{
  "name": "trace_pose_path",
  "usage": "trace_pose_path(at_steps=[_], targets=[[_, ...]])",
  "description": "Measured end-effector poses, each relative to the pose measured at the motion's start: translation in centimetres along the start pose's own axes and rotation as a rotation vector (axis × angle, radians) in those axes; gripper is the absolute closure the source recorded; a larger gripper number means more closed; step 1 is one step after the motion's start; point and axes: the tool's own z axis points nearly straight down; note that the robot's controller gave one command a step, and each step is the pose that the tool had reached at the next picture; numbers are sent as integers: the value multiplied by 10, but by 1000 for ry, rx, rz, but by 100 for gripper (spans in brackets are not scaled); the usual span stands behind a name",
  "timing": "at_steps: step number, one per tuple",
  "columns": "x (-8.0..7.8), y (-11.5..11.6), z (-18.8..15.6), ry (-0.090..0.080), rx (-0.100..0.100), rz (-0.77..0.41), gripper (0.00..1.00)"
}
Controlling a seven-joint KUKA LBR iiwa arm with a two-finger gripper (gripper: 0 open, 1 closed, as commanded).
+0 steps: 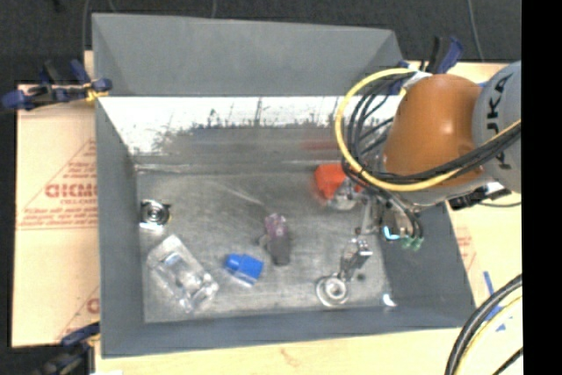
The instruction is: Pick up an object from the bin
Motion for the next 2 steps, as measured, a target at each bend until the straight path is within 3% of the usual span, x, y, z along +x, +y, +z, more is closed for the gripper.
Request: trace_pose_path(at_steps=[1, 2], targets=[[-32, 67, 103, -16, 2, -186, 0], [-36, 68, 97, -32, 1, -186, 100]])
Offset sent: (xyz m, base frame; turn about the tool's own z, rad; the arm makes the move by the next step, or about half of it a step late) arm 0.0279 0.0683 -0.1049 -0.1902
